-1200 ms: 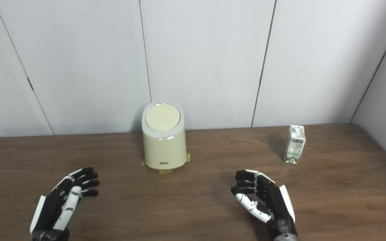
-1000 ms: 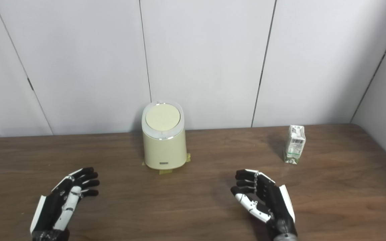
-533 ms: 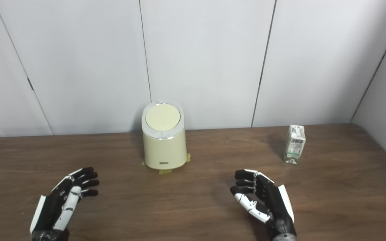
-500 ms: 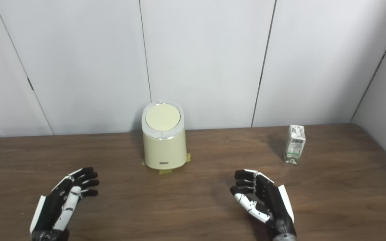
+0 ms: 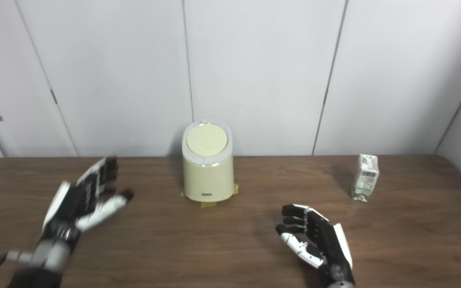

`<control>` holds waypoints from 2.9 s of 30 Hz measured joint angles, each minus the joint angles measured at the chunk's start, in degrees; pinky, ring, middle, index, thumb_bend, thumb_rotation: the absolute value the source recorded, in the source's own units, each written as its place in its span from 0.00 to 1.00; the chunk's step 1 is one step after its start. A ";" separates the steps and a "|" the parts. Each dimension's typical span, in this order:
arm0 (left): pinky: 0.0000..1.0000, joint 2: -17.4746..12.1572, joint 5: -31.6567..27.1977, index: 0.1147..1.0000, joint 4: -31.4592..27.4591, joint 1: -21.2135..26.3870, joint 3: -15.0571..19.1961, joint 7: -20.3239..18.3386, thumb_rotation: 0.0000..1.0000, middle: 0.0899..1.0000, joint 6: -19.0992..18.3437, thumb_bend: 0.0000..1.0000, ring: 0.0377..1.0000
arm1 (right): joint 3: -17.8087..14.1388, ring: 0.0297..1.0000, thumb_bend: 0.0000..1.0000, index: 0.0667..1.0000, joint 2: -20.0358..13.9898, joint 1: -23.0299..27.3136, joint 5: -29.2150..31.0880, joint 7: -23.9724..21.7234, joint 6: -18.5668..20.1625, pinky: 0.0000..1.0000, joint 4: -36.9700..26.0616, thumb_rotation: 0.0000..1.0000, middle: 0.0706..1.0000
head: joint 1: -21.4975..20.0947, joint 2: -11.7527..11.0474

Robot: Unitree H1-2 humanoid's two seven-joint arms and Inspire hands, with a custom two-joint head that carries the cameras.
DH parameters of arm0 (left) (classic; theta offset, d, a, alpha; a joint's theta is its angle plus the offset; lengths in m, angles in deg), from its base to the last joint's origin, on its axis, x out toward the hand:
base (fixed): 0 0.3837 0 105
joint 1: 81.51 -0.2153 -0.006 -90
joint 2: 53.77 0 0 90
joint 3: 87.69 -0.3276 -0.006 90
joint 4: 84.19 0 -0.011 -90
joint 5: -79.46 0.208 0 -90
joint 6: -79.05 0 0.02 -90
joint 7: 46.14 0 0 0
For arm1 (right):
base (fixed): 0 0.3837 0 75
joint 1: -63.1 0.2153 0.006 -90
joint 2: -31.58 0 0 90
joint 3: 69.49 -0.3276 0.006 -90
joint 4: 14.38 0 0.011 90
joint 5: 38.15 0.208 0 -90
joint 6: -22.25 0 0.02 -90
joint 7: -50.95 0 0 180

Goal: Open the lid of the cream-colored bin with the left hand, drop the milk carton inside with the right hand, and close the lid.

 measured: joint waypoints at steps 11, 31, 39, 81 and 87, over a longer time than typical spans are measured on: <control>0.90 7.22 16.76 1.00 5.36 15.50 4.12 -13.00 0.52 1.00 -1.31 0.99 1.00 | -0.13 0.66 0.29 0.63 0.00 0.10 -0.24 0.05 0.35 0.59 0.04 0.29 0.66 | 0.00 0.26; 1.00 12.96 48.25 1.00 29.36 30.48 2.73 -19.48 0.53 1.00 -1.32 0.96 1.00 | -0.10 0.65 0.29 0.63 -0.18 0.09 0.46 -0.21 0.34 0.58 0.19 0.30 0.66 | -0.08 0.00; 1.00 12.79 48.36 1.00 36.28 31.84 0.21 -14.30 0.51 1.00 -1.32 0.95 1.00 | 0.00 0.65 0.30 0.63 -0.52 0.02 0.35 -0.20 0.34 0.58 0.20 0.31 0.66 | -0.17 0.09; 1.00 12.58 49.20 1.00 44.82 30.83 -5.34 -5.96 0.78 1.00 -1.27 0.73 1.00 | 1.40 0.65 0.30 0.63 -0.81 -0.80 -0.54 -1.13 0.35 0.59 -0.40 0.31 0.66 | -0.96 0.18; 1.00 12.56 49.46 1.00 44.81 31.00 -5.45 -5.96 0.76 1.00 -1.27 0.65 1.00 | 1.44 0.64 0.30 0.63 -0.50 -0.80 -0.51 -1.13 0.35 0.59 -0.39 0.29 0.66 | -1.05 0.18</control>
